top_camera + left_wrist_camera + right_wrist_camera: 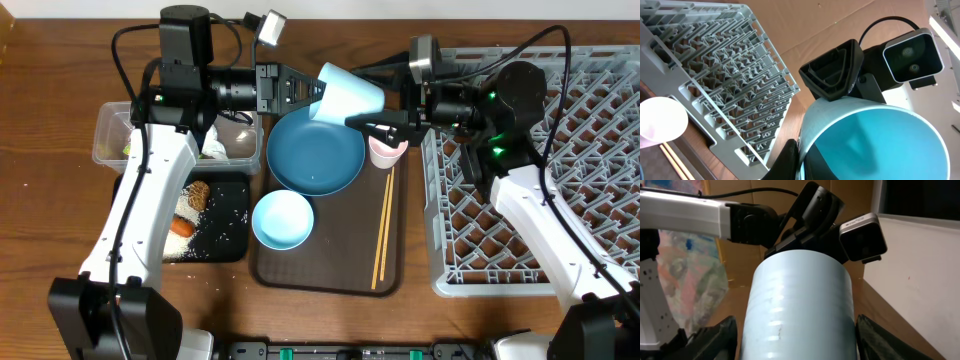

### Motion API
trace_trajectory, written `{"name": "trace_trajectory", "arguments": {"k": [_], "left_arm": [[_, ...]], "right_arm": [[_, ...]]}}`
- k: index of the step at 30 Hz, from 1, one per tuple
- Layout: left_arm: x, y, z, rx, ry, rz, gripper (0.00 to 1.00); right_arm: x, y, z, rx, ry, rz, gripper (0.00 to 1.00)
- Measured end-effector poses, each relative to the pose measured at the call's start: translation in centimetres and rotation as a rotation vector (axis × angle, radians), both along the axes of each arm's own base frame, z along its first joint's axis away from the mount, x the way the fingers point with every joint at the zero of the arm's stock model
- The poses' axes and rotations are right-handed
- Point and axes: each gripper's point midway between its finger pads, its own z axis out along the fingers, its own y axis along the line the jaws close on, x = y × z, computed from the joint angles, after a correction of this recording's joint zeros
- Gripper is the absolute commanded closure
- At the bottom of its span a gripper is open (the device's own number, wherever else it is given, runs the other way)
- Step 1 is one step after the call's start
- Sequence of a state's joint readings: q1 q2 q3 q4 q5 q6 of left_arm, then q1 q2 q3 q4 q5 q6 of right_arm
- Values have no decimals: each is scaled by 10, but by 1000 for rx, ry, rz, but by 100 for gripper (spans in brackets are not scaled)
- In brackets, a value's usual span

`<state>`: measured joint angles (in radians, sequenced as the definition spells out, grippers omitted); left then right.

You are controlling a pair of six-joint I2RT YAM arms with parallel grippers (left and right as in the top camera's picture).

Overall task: Sort waste into correct bins and load items into the dishwasher rack
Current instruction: 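Close the right gripper on the light-blue cup beside the left gripper, then open the left gripper and pull the cup away with the right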

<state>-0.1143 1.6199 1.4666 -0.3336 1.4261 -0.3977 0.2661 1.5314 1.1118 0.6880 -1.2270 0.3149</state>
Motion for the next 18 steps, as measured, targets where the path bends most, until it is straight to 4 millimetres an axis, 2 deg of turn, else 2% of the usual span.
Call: {"name": "trace_trajectory", "arguments": {"k": [5, 9, 13, 18], "left_arm": [[0, 0, 0, 0, -3, 0, 94], [0, 0, 0, 1, -2, 0, 94], [0, 0, 0, 1, -3, 0, 94], [0, 0, 0, -1, -5, -3, 94]], "right_arm": [[-2, 1, -5, -14, 41, 19, 20], [-2, 1, -15, -37, 86, 30, 20], [-3, 1, -17, -43, 85, 33, 24], [-2, 1, -17, -42, 70, 27, 40]]}}
